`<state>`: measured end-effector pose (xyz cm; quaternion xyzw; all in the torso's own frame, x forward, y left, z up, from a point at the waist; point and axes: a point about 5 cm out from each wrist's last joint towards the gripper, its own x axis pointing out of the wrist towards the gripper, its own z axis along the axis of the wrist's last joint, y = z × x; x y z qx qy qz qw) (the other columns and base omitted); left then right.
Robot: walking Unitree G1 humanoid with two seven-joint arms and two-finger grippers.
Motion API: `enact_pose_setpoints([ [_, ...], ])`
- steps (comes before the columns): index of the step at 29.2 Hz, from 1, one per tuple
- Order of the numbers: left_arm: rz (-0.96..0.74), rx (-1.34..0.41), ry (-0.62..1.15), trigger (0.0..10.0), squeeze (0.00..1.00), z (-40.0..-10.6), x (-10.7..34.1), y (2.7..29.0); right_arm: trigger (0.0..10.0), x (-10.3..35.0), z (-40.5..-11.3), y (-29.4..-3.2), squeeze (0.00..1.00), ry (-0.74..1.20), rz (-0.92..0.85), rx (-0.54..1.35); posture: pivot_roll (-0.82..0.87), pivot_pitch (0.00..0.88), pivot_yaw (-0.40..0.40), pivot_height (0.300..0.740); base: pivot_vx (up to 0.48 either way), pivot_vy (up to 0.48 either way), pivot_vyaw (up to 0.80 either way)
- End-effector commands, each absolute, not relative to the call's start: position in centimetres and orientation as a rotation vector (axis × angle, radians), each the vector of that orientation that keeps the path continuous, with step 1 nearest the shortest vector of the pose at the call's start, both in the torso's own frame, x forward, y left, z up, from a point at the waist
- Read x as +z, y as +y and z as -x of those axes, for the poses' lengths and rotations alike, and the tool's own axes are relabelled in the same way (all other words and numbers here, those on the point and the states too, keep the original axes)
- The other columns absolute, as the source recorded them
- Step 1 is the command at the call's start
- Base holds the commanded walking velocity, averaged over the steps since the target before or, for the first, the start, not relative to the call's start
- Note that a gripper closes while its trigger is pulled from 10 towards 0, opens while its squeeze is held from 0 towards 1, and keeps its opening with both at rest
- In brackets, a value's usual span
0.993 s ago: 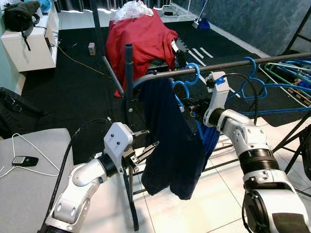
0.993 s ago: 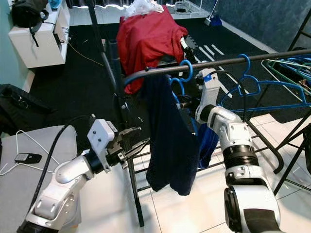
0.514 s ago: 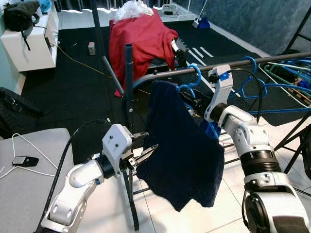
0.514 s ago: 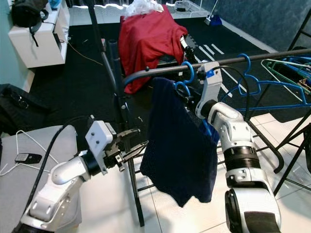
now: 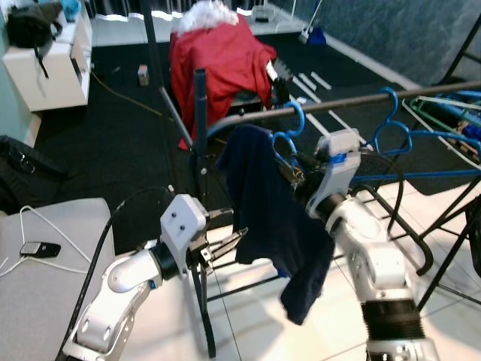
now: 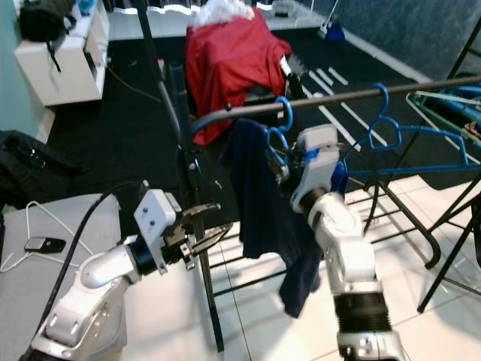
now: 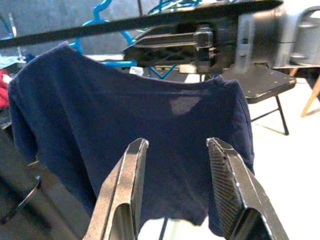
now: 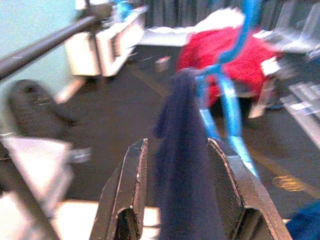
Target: Hang hanger
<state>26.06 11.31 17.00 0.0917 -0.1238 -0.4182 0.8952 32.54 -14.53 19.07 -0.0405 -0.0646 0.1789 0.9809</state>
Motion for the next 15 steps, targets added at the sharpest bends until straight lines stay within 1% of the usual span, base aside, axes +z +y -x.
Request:
enact_pose_setpoints([
  [1,-0.187,-0.851,-0.227,10.0,0.00,-26.0,16.4,11.5,10.0,18.6,-32.0,-14.4,0.00,-0.150,0.141,0.329,-0.07,0.097,-0.035,0.740,0.000,0.000,0.00],
  [4,-0.182,-0.854,-0.223,10.0,0.00,-25.9,16.4,11.4,10.0,17.3,-31.1,-14.6,0.00,-0.138,0.154,0.293,-0.07,0.100,-0.035,0.740,0.000,0.000,0.00],
  [8,-0.181,-0.860,-0.220,10.0,0.00,-25.9,16.4,11.4,10.0,17.4,-30.0,-15.1,0.00,-0.205,0.194,0.260,-0.07,0.105,-0.032,0.740,0.000,0.000,0.00],
  [10,-0.181,-0.861,-0.216,10.0,0.00,-25.8,16.3,11.6,10.0,17.5,-28.6,-16.1,0.00,-0.269,0.254,0.246,-0.08,0.113,-0.033,0.740,0.000,0.000,0.00],
  [11,-0.181,-0.861,-0.216,10.0,0.00,-25.8,16.3,11.6,10.0,17.5,-28.6,-16.1,0.00,-0.269,0.254,0.246,-0.08,0.113,-0.033,0.740,0.000,0.000,0.00],
  [12,-0.180,-0.859,-0.214,10.0,0.00,-25.8,16.3,11.7,10.0,17.2,-28.0,-16.8,0.00,-0.274,0.254,0.241,-0.08,0.121,-0.031,0.740,0.000,0.000,0.00],
  [14,-0.180,-0.859,-0.214,10.0,0.00,-25.8,16.3,11.7,10.0,17.2,-28.0,-16.8,0.00,-0.274,0.254,0.241,-0.08,0.121,-0.031,0.740,0.000,0.000,0.00],
  [15,-0.177,-0.858,-0.212,10.0,0.00,-25.8,16.3,11.7,10.0,16.9,-27.6,-17.6,0.00,-0.260,0.231,0.234,-0.08,0.125,-0.030,0.740,0.000,0.000,0.00],
])
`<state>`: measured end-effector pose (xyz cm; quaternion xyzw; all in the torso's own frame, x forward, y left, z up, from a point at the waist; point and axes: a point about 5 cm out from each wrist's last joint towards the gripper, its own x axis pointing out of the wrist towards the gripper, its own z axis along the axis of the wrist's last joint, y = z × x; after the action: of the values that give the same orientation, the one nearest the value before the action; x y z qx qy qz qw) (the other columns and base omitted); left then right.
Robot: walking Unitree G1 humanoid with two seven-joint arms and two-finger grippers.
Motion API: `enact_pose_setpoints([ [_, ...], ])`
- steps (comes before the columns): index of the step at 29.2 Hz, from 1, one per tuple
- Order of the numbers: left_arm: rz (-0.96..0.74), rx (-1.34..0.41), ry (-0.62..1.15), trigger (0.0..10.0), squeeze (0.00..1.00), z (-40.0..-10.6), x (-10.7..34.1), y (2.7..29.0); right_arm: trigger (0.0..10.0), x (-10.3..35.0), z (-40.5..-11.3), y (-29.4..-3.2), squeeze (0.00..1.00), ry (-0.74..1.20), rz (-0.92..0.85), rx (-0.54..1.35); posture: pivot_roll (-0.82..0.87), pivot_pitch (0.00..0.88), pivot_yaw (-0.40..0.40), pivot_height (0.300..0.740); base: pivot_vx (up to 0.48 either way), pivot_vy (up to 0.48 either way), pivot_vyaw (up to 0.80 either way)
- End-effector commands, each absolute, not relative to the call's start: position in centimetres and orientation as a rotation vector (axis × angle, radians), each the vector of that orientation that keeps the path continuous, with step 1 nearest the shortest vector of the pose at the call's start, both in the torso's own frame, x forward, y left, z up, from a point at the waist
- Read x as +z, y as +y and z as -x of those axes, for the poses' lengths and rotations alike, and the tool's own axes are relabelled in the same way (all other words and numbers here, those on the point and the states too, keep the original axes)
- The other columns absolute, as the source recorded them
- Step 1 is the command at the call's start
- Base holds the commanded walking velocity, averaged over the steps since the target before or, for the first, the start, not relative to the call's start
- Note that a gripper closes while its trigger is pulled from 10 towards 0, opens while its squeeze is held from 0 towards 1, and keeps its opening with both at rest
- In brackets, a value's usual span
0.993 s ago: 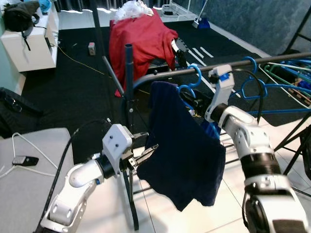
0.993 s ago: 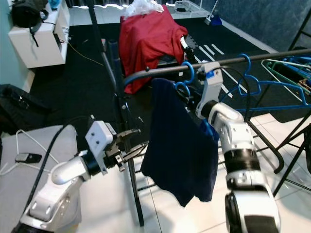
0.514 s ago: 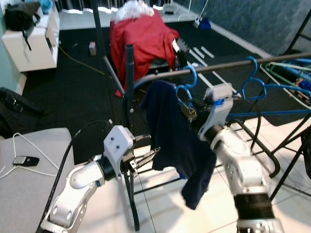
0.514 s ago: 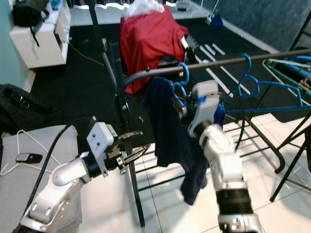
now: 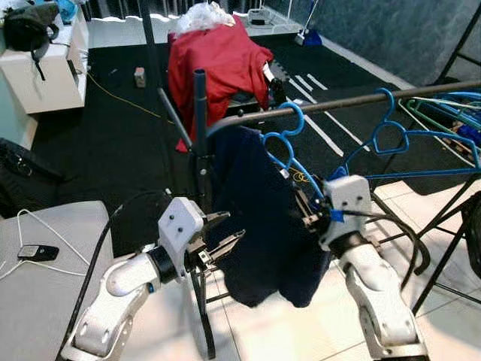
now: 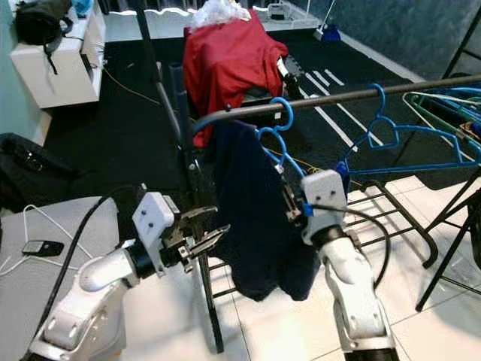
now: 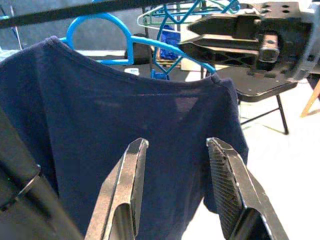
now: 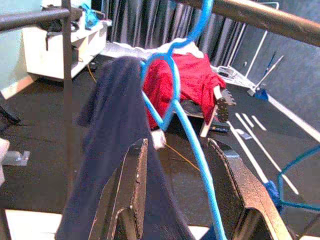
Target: Hang hanger
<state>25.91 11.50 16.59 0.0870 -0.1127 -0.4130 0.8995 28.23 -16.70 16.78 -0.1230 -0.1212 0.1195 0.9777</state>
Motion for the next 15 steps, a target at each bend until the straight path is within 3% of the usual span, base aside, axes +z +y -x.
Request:
enact_pose_setpoints([
  [1,-0.177,-0.858,-0.212,10.0,0.00,-25.8,16.3,11.7,10.0,16.9,-27.6,-17.6,0.00,-0.260,0.231,0.234,-0.08,0.125,-0.030,0.740,0.000,0.000,0.00],
  [4,-0.171,-0.857,-0.209,10.0,0.00,-25.8,16.3,11.8,10.0,16.4,-27.1,-18.2,0.00,-0.235,0.189,0.223,-0.09,0.127,-0.031,0.740,0.000,0.000,0.00],
  [9,-0.164,-0.856,-0.203,10.0,0.00,-25.8,16.1,11.6,10.0,10.9,-25.6,-17.8,0.00,0.000,0.143,0.300,-0.09,0.131,-0.027,0.740,0.000,0.000,0.00],
  [15,-0.168,-0.854,-0.203,10.0,0.00,-25.9,16.2,11.7,10.0,9.6,-25.7,-18.4,0.00,0.046,0.146,0.274,-0.09,0.133,-0.027,0.740,0.000,0.000,0.00],
])
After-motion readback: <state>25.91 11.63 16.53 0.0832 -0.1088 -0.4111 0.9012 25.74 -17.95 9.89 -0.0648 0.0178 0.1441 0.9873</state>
